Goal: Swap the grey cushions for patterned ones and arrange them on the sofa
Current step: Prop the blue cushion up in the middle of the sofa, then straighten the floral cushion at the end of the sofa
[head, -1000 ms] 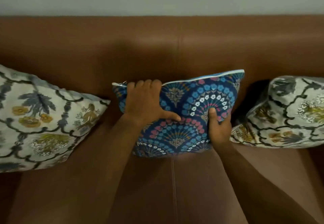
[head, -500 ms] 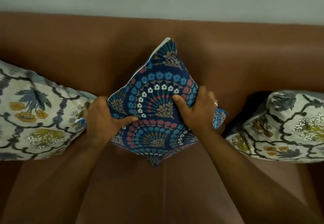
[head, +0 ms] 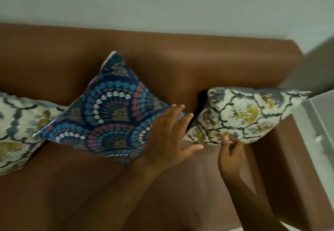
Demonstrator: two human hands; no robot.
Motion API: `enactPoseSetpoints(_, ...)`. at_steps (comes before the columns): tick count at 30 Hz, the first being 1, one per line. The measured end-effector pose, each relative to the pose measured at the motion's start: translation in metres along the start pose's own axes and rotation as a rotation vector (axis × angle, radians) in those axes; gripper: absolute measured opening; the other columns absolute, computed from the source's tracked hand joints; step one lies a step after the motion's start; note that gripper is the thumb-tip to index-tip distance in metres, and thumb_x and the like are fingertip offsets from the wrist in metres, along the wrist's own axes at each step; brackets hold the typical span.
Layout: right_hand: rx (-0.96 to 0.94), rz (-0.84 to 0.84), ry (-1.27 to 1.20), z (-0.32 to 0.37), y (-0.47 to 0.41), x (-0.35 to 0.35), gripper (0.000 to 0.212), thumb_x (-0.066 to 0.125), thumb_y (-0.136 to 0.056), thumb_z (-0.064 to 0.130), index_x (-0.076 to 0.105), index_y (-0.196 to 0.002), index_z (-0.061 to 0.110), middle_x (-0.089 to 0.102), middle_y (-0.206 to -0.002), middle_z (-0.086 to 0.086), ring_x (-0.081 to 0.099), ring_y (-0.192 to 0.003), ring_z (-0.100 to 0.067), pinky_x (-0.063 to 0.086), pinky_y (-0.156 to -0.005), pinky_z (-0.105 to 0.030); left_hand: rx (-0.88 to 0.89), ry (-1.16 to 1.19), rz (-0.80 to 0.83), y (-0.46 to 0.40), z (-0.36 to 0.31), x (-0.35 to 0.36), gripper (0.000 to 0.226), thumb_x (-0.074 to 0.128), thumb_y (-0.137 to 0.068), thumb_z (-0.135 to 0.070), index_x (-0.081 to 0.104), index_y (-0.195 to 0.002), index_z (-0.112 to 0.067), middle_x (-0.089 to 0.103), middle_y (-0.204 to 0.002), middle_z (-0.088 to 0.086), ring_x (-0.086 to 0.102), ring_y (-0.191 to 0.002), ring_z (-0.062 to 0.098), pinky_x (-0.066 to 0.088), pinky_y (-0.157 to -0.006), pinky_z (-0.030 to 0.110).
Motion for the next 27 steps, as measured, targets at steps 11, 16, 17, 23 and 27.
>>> enactPoseSetpoints(11, 0.080, 0.143, -0.285, -0.151, -0.213, -0.039, 0.090, 0.059, -0.083, 0.073, 0.032, -0.156, 0.026, 0.050, -0.151, 0.007, 0.047, -0.139, -0.012, 0.039, -0.109, -0.028, 0.056, -0.535, 0.295, -0.164, -0.127, 0.199, 0.136, 0.061, -0.059, -0.094, 0.026, -0.157, -0.007, 0.043, -0.155, 0.020, 0.039, -0.143, 0.041, 0.020, -0.119, 0.062)
enactPoseSetpoints(16, 0.124, 0.152, -0.286, -0.160, -0.245, -0.028, 0.101, 0.069, -0.058, 0.073, 0.044, -0.142, 0.022, 0.054, -0.122, 0.022, 0.052, -0.119, -0.009, 0.042, -0.090, -0.016, -0.069, -0.660, 0.214, -0.182, -0.103, 0.213, 0.113, 0.046, -0.046, -0.107, 0.052, -0.105, -0.010, 0.059, -0.094, 0.012, 0.058, -0.086, 0.031, 0.043, -0.079, 0.046)
enactPoseSetpoints(17, 0.105, 0.151, -0.266, -0.153, -0.247, -0.033, 0.105, 0.069, -0.056, 0.075, 0.046, -0.142, 0.020, 0.057, -0.122, 0.018, 0.054, -0.117, -0.011, 0.044, -0.092, -0.023, -0.095, -0.606, 0.163, -0.185, -0.101, 0.209, 0.106, 0.045, -0.046, -0.107, 0.050, -0.093, -0.013, 0.056, -0.084, 0.008, 0.057, -0.079, 0.029, 0.042, -0.074, 0.045)
enactPoseSetpoints(23, -0.109, -0.095, -0.094, -0.079, -0.275, -0.113, 0.070, 0.059, -0.051, 0.100, 0.039, -0.089, 0.045, 0.058, -0.080, 0.025, 0.060, -0.073, 0.012, 0.050, -0.059, -0.023, -0.410, -0.143, -0.077, -0.160, -0.082, 0.184, 0.103, 0.052, -0.041, -0.104, 0.045, -0.094, -0.016, 0.052, -0.088, 0.000, 0.063, -0.089, 0.036, 0.046, -0.079, 0.049)
enactPoseSetpoints(27, -0.208, -0.123, 0.014, -0.079, -0.295, -0.135, 0.063, 0.050, -0.063, 0.099, 0.039, -0.095, 0.046, 0.065, -0.087, 0.007, 0.064, -0.077, -0.012, 0.056, -0.066, -0.038, -0.465, -0.144, -0.074, -0.165, -0.093, 0.212, 0.118, 0.062, -0.044, -0.097, 0.055, -0.109, 0.001, 0.061, -0.098, 0.017, 0.060, -0.100, 0.044, 0.042, -0.088, 0.055)
Point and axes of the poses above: each hand's wrist, its own y-axis away from the middle knuckle, its own x-axis out of the palm, z = x × y, the point moved 3 cm from there along -y, towards the middle knuckle
